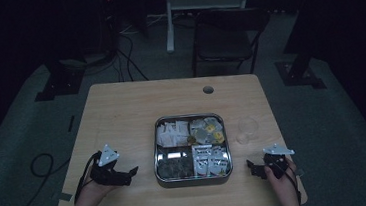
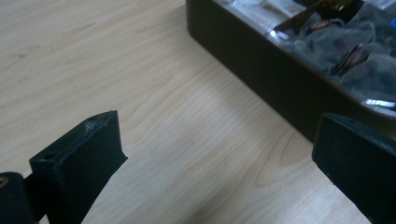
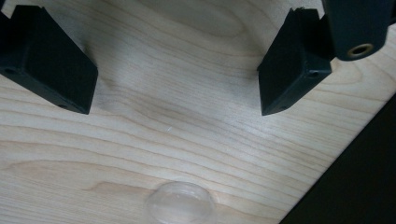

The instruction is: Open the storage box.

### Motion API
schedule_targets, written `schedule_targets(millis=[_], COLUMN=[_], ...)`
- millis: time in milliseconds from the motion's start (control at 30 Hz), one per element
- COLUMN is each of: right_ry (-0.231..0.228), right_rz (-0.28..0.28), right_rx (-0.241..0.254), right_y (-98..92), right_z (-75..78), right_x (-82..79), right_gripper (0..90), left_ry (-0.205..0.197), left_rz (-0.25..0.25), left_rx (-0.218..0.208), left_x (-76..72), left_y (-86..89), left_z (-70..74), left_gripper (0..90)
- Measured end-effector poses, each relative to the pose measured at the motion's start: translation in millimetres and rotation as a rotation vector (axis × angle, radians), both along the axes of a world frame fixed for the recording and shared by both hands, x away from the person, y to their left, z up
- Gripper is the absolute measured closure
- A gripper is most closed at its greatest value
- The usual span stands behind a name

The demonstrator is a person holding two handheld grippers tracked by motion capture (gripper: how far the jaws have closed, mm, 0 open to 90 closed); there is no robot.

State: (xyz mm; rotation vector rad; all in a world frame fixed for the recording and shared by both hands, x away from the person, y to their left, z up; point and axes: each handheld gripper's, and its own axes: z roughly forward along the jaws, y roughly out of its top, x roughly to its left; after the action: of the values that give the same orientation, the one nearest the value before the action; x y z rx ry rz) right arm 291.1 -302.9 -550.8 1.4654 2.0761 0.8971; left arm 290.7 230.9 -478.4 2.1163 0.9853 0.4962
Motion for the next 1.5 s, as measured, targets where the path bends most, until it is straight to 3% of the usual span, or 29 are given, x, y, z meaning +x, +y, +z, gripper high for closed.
schedule_targets(millis=[433, 767, 1167, 1500], right_ry=[0.0, 0.0, 0.0, 0.0], right_rz=[0.0, 0.0, 0.0, 0.0], right_rx=[0.0, 0.0, 0.0, 0.0], right_y=[0.0, 0.0, 0.0, 0.0], right_z=[0.0, 0.0, 0.0, 0.0], right_x=[0.0, 0.0, 0.0, 0.0], right_gripper=[11.3, 11.3, 11.3, 11.3], left_ry=[-0.03, -0.03, -0.038, -0.037], left_rz=[-0.082, -0.126, -0.204, -0.257], left_rx=[-0.018, -0.041, -0.028, -0.046], left_x=[5.5, 12.8, 25.3, 32.7], left_y=[-18.1, -33.8, -64.0, -88.9], left_z=[14.3, 15.6, 18.6, 17.2], left_gripper=[2.4, 2.4, 3.7, 3.7])
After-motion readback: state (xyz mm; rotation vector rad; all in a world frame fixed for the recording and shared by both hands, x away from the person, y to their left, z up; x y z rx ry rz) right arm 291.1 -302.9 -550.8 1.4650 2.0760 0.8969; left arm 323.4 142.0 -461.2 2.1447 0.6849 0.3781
